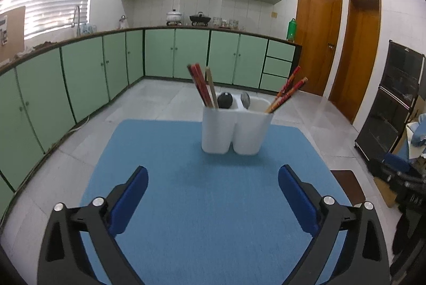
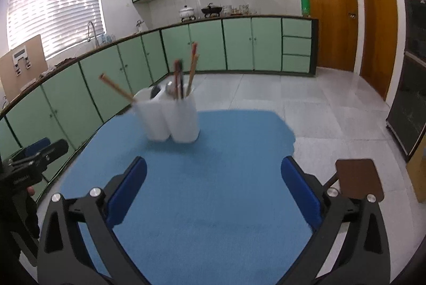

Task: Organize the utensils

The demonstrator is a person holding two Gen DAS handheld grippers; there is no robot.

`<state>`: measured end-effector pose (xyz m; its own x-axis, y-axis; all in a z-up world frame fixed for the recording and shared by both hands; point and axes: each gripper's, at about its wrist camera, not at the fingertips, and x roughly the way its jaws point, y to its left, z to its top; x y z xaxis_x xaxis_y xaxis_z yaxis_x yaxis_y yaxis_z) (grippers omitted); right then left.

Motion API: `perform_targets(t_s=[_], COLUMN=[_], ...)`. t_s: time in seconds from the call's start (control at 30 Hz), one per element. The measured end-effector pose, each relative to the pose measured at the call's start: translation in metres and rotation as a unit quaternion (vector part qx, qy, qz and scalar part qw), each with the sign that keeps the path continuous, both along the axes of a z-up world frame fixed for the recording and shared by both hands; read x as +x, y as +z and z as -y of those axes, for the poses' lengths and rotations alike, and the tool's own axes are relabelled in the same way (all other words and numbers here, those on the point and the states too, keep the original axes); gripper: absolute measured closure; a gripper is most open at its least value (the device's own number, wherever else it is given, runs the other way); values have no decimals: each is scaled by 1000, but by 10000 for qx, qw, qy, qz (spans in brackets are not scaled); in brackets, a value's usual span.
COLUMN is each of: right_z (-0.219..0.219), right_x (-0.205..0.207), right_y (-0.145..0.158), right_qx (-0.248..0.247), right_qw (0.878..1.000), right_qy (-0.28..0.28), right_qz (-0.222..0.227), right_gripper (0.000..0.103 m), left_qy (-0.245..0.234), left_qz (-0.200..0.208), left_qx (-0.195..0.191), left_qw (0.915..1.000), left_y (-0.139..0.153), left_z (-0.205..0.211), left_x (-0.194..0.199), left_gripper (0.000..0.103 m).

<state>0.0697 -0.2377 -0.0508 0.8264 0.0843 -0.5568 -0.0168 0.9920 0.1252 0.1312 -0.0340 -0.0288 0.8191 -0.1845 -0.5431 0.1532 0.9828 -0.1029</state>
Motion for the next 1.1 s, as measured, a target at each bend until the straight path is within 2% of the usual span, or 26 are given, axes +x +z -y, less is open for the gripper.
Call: perform_targets(t_s=[0.13,0.4,0.67,1.1], right_z=[-13,-29,-40,-42], right_x=[-4,-15,-26,-32], right_y=[0,30,46,52], right_qx=[79,-44,-99,-61], right_qw=[9997,9989,9979,9977], right_qy=[206,432,555,573], right_qz=[-66,175,318,357], right_gripper=[5,5,5,5], left_qy=[-48,6,-14,-27], left_qz=[-81,226,514,669], left_qx=[23,107,104,148], left_qw=[10000,9997,9986,9976], left_y=[0,21,41,46], left_z=[0,3,1,4], left_x=[-8,-29,-48,-62], left_gripper=[6,6,6,6])
